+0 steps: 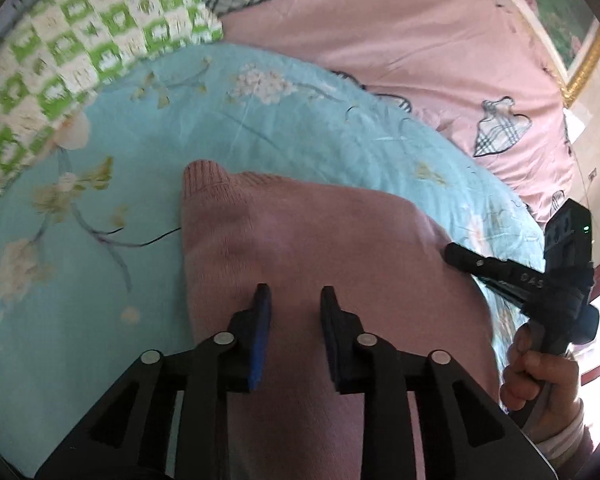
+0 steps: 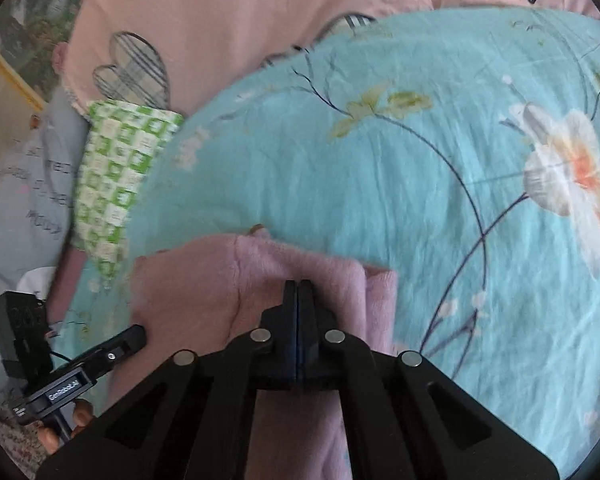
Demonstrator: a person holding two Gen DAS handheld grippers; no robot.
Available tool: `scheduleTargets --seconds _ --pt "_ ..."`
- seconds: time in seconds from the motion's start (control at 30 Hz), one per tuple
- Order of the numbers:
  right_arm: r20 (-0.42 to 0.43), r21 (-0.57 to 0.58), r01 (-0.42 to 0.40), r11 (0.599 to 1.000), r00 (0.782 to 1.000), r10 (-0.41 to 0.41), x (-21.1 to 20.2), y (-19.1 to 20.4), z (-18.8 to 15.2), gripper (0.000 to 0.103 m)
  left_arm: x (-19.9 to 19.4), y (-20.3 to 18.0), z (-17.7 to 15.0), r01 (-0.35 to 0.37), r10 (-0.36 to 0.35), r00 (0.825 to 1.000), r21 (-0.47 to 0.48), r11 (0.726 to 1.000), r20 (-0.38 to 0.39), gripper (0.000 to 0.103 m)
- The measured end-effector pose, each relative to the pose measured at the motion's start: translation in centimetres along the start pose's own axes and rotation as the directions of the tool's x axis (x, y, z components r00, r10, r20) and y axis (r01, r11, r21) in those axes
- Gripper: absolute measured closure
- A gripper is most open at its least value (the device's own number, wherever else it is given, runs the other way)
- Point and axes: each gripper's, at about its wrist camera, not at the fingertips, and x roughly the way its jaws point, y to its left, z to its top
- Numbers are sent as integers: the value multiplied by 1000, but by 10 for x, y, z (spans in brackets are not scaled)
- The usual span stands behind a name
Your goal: Fold small clothes
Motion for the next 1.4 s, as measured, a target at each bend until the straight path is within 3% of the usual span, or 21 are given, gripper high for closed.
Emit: scheduleTargets --seconds 0.2,0.27,0.3,0.33,0.43,0.57,0.83,0.87,0.9,0.93,0.97,1.0,1.03,1.07,1.1,1.23,1.4 --pt "41 -67 -91 994 995 93 -77 14 -41 93 -61 -14 -53 25 -25 999 6 1000 33 61" --pt "47 -71 -95 993 994 99 -96 13 -62 76 -76 -17 -77 17 -17 999 10 1000 31 58" --pt "52 -72 -101 992 993 105 -106 11 -74 62 -83 -17 -90 8 -9 1000 20 1000 26 56" --pt "56 -73 -104 992 993 108 -114 9 -85 59 -87 -19 -101 -5 4 1000 34 999 18 54" --pt "40 -79 -103 992 994 106 -127 4 -116 59 -99 -20 -138 -58 58 998 83 995 1 47" --pt "21 -113 -85 990 996 88 -134 1 -147 59 -111 -21 -175 -73 73 997 122 990 8 38" --pt "37 -132 -51 990 998 56 -125 -3 -165 59 -85 -33 -193 -177 174 984 175 969 34 40" --pt "37 -133 -54 990 998 59 -125 -2 -166 59 -81 -35 -193 -205 201 979 190 960 42 40" --pt "39 -140 -55 989 997 61 -124 -1 -167 59 -77 -35 -193 -229 224 974 193 954 44 48" --pt "38 -155 -51 987 998 57 -123 1 -168 59 -73 -32 -193 -223 220 975 181 958 33 62" --pt "34 -172 -40 984 998 47 -121 3 -169 59 -71 -29 -192 -193 192 981 162 968 25 68" --pt "26 -196 -24 980 999 29 -118 5 -170 63 -71 -27 -191 -179 177 984 144 973 27 79" --pt "15 -218 -4 976 1000 7 -115 7 -171 81 -73 -26 -190 -172 170 985 130 976 29 89" --pt "-2 -230 18 973 1000 -19 -111 8 -172 95 -74 -26 -189 -170 168 985 126 977 30 91" --pt "-7 -230 35 973 999 -37 -111 7 -172 97 -78 -27 -188 -176 172 984 127 976 40 92" --pt "53 -258 72 963 997 -61 -134 4 -165 98 -79 -25 -191 -175 172 984 122 977 37 95" --pt "-10 -219 101 970 994 -106 -106 -21 -176 98 -71 -21 -200 -180 177 984 119 977 36 95"
